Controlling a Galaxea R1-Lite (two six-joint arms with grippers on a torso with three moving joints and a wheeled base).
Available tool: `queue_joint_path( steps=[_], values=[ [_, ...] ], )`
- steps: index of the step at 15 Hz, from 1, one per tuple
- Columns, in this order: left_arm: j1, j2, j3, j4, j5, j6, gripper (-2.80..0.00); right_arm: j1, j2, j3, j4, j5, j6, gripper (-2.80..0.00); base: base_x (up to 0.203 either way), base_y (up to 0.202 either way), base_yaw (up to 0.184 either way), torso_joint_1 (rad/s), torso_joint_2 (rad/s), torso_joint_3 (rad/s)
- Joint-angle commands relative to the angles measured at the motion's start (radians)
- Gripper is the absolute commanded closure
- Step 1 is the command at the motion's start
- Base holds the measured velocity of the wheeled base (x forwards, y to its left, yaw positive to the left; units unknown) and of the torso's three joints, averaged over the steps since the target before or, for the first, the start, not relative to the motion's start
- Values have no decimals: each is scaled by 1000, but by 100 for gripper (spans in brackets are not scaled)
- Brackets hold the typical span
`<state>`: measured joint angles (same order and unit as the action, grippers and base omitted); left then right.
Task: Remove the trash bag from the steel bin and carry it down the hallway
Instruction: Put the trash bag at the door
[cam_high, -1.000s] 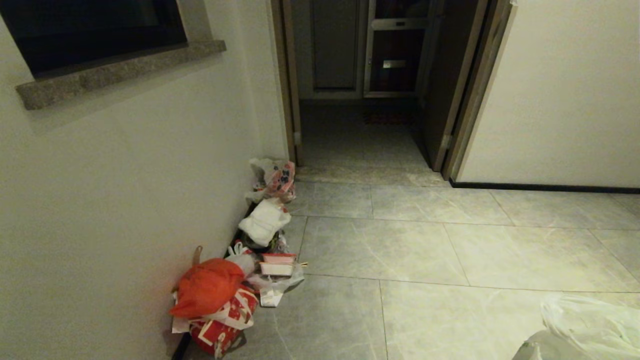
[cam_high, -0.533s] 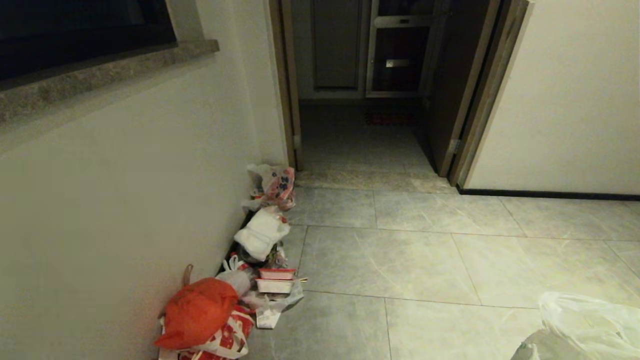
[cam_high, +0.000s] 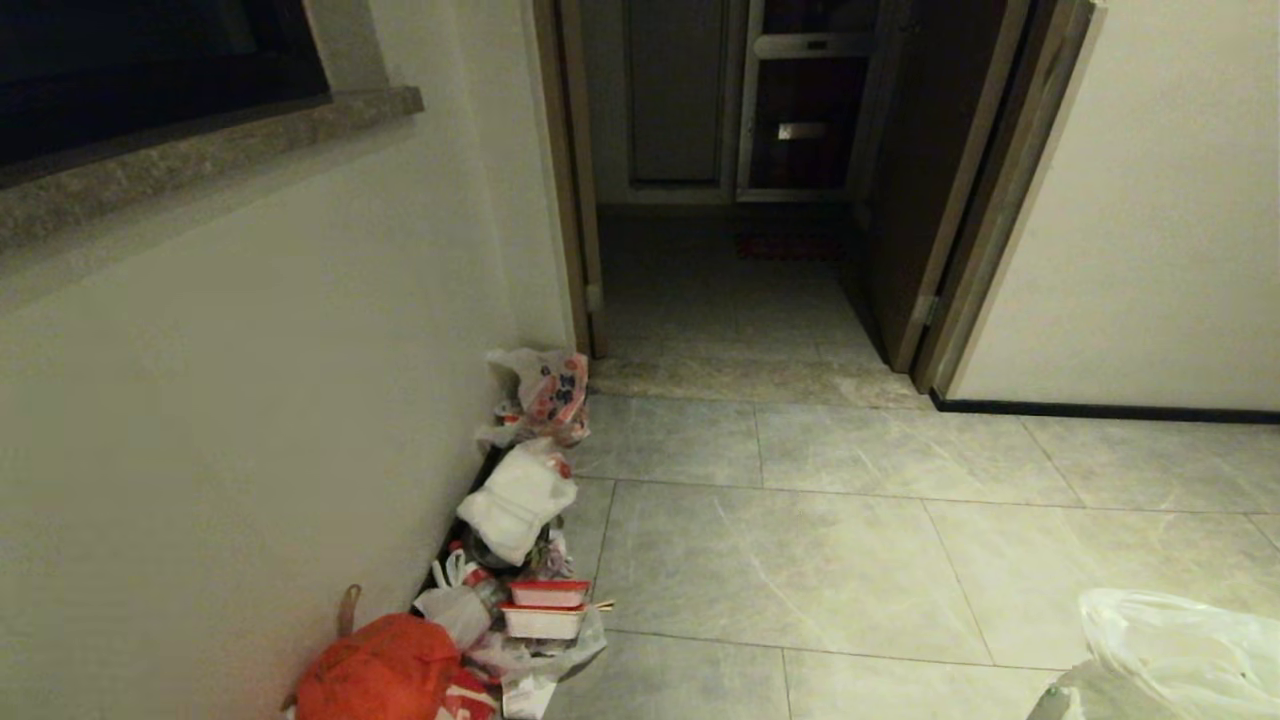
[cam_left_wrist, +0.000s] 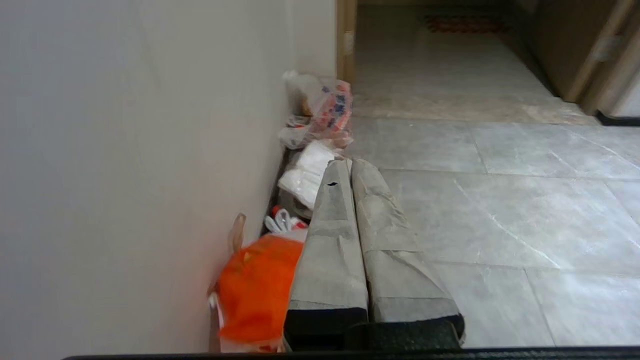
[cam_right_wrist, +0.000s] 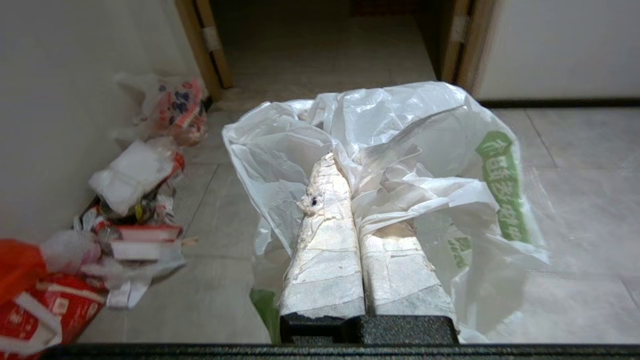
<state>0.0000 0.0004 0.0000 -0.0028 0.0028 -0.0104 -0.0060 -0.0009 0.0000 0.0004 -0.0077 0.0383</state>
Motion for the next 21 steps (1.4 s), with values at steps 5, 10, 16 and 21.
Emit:
queue_joint_path(
  steps=[5,10,16,21],
  values=[
    [0,1,2,0,0,0,0,0,1,0,0,0,0,0,193,0,0,2,1,2],
    [0,1,2,0,0,0,0,0,1,0,0,0,0,0,150,-18,2,2,1,2],
    [0,1,0,0,0,-3,0,0,1,0,0,0,0,0,10,-134,-1,2,2,1],
    [0,1,2,0,0,-2,0,0,1,0,0,0,0,0,57,-1,-1,1,1,0]
  ],
)
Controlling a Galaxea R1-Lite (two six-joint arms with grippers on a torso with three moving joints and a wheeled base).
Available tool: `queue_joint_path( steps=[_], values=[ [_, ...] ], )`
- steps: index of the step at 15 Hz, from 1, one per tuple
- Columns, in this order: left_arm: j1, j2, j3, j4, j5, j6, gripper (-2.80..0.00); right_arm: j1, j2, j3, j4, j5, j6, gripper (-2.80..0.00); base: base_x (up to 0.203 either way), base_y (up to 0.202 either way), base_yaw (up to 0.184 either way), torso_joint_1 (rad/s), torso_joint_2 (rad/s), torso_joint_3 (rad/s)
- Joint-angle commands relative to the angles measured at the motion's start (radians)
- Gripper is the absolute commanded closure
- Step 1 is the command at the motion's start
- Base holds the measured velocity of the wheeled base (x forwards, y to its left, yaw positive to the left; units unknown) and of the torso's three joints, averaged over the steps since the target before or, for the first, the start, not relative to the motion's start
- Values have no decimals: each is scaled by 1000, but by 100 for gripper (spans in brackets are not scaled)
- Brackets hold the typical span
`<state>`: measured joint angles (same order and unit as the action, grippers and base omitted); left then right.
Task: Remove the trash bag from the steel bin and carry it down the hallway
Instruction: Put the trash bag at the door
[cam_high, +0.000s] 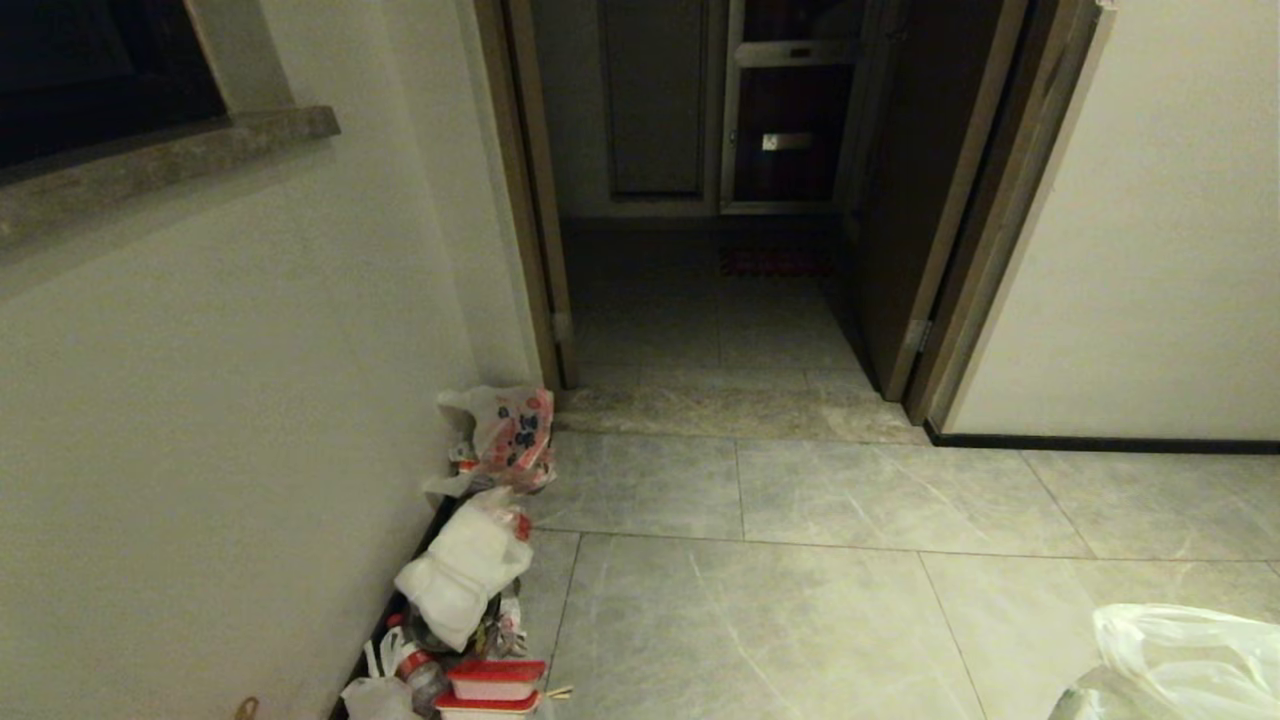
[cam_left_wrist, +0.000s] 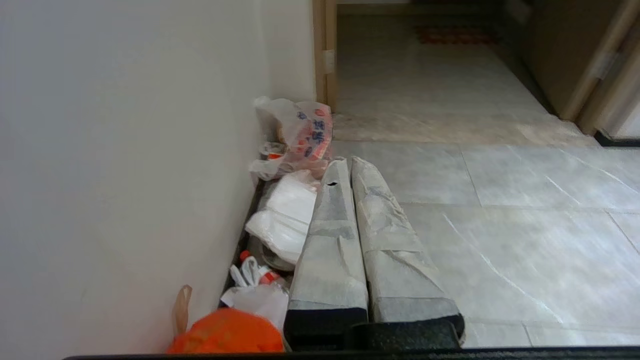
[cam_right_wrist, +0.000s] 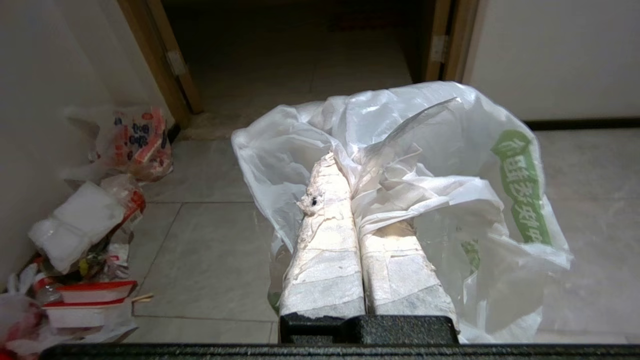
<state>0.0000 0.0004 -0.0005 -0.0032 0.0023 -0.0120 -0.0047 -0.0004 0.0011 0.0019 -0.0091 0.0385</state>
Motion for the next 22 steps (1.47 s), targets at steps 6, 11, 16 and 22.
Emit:
queue_joint_path(
  steps=[6,11,16,22],
  values=[
    [0,1,2,0,1,0,0,-1,2,-1,-2,1,0,0,192,0,1,4,3,4],
    [0,1,1,0,1,1,0,-1,1,-1,-2,1,0,0,186,0,0,1,2,3],
    [0,1,2,0,1,1,0,-1,1,-1,-1,1,0,0,20,0,1,1,1,-1],
    [0,1,2,0,1,1,0,-1,0,-1,-2,1,0,0,0,-140,3,1,0,1]
  ],
)
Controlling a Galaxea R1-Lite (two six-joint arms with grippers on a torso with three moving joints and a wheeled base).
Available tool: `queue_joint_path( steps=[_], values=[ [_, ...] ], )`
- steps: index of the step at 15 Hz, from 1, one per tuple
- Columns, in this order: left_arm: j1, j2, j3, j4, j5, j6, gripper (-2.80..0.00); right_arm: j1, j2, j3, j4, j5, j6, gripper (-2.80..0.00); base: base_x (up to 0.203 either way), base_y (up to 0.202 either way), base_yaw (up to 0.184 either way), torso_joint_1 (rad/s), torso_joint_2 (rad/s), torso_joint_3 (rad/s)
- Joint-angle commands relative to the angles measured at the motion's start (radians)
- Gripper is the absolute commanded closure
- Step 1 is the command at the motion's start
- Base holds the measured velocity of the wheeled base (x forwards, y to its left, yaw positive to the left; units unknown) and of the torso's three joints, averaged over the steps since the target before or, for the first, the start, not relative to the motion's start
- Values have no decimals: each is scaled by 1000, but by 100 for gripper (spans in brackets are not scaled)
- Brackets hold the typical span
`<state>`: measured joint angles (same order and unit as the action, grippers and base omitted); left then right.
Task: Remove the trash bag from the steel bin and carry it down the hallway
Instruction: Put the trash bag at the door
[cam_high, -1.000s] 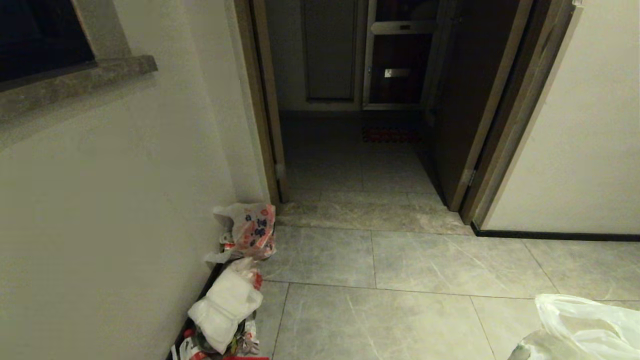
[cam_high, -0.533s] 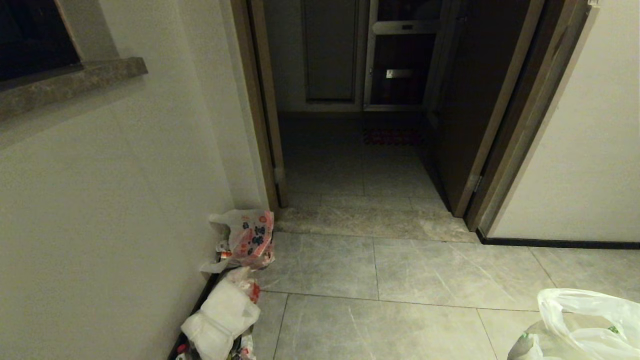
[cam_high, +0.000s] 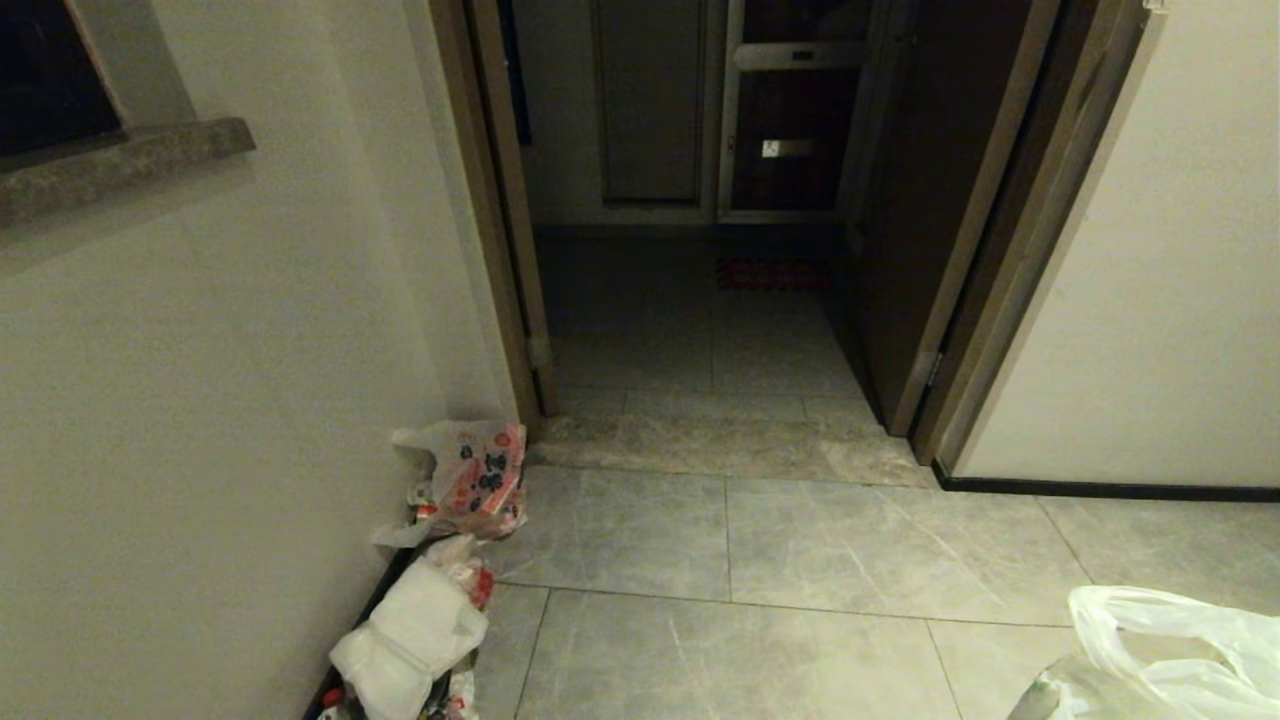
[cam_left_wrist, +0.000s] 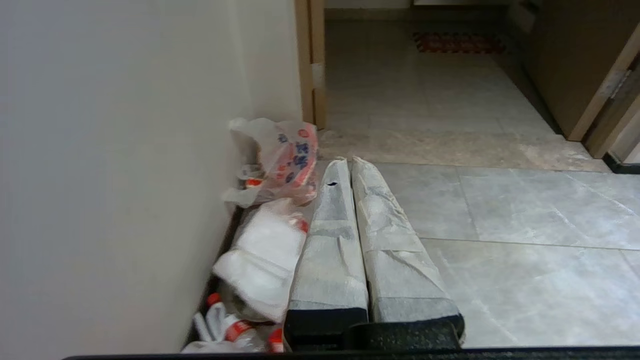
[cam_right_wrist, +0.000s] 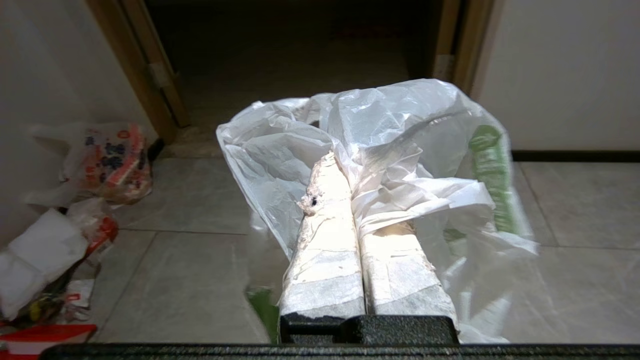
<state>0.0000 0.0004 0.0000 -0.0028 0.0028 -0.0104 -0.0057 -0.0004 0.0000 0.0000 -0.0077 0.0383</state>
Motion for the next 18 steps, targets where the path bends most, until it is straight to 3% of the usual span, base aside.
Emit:
queue_joint_path(
  steps=[1,8,18],
  values=[
    [0,1,1,0,0,0,0,0,0,0,2,0,0,0,0,-188,1,-1,-7,2],
    [0,1,2,0,0,-1,0,0,0,0,0,0,0,0,0,-175,0,3,2,2],
    [0,1,2,0,0,-1,0,0,2,0,0,0,0,0,0,0,0,0,0,0]
  ],
)
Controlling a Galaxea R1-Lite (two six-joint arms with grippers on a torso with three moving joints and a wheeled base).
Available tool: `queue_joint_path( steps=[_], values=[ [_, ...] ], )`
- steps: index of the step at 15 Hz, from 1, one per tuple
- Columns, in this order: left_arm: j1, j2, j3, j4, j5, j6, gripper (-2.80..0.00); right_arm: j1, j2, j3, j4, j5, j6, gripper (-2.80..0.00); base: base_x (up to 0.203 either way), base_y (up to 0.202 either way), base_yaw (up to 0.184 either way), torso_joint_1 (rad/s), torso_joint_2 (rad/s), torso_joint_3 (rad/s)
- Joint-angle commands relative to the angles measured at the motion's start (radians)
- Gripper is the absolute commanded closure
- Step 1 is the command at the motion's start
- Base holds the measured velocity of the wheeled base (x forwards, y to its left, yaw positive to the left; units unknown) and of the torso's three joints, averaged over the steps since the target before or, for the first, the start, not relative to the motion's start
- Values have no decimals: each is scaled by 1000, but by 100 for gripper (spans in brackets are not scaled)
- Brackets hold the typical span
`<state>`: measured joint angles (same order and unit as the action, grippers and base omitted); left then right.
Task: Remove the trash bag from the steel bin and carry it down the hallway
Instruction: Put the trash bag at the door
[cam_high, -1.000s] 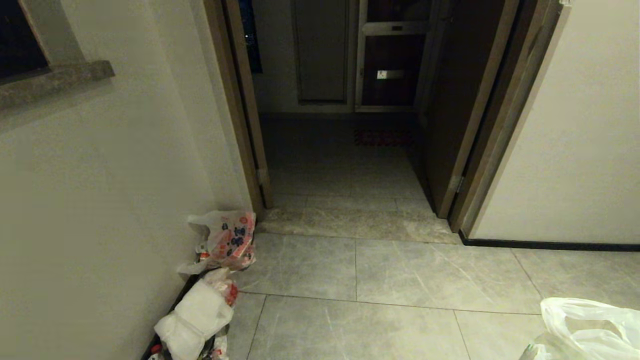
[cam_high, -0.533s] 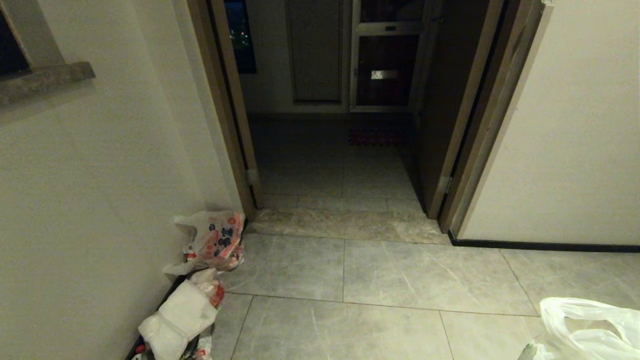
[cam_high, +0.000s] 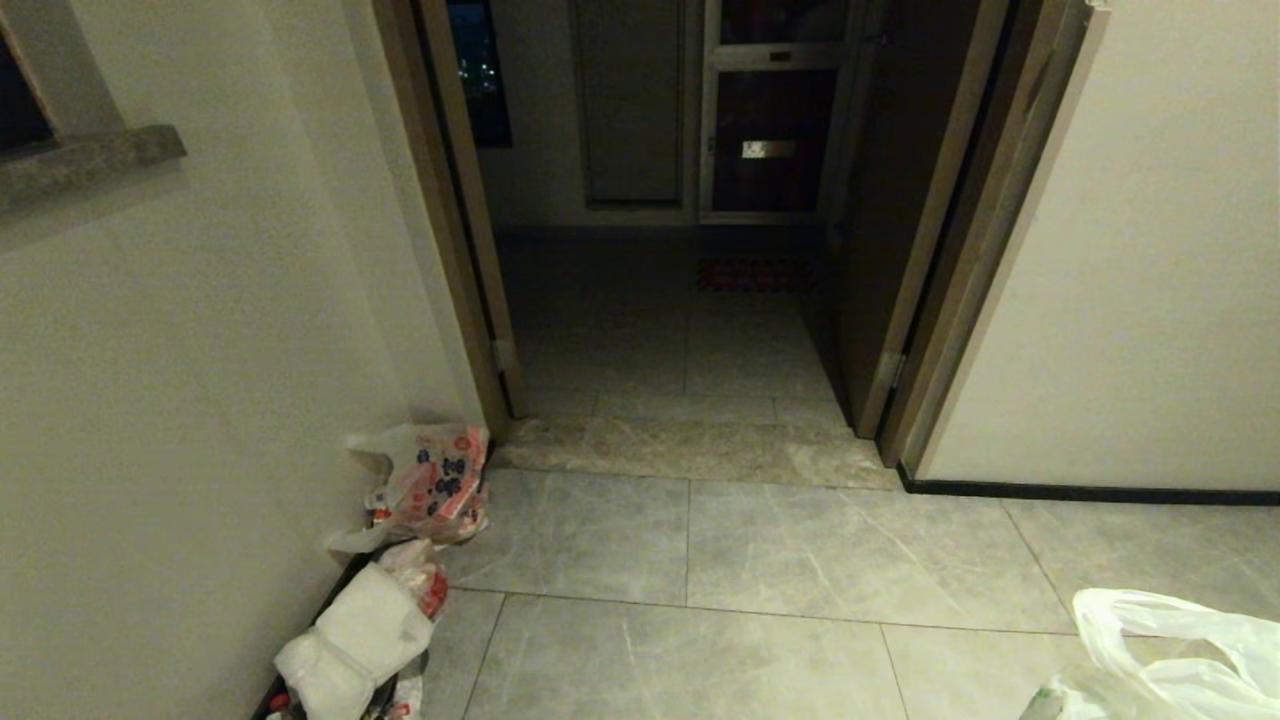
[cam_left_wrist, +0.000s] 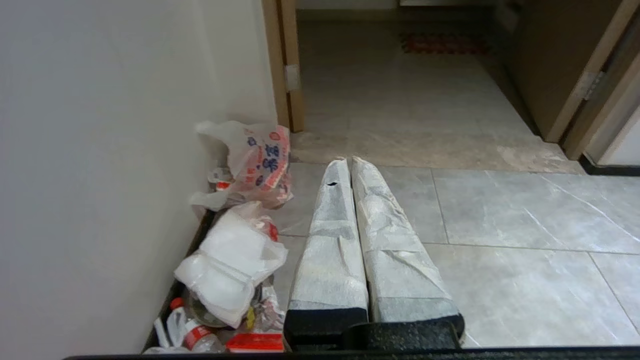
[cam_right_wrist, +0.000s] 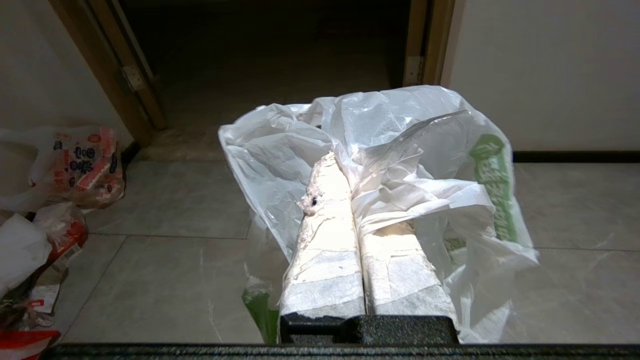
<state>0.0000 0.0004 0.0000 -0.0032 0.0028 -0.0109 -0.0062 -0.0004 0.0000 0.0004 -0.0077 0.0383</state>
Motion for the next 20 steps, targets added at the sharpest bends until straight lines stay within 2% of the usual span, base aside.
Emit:
queue_joint_path(
  steps=[1,20],
  values=[
    [0,1,0,0,0,0,0,0,0,0,0,0,0,0,0,0,0,0,0,0],
    [0,1,0,0,0,-1,0,0,0,0,0,0,0,0,2,-10,171,2,2,3]
  ],
)
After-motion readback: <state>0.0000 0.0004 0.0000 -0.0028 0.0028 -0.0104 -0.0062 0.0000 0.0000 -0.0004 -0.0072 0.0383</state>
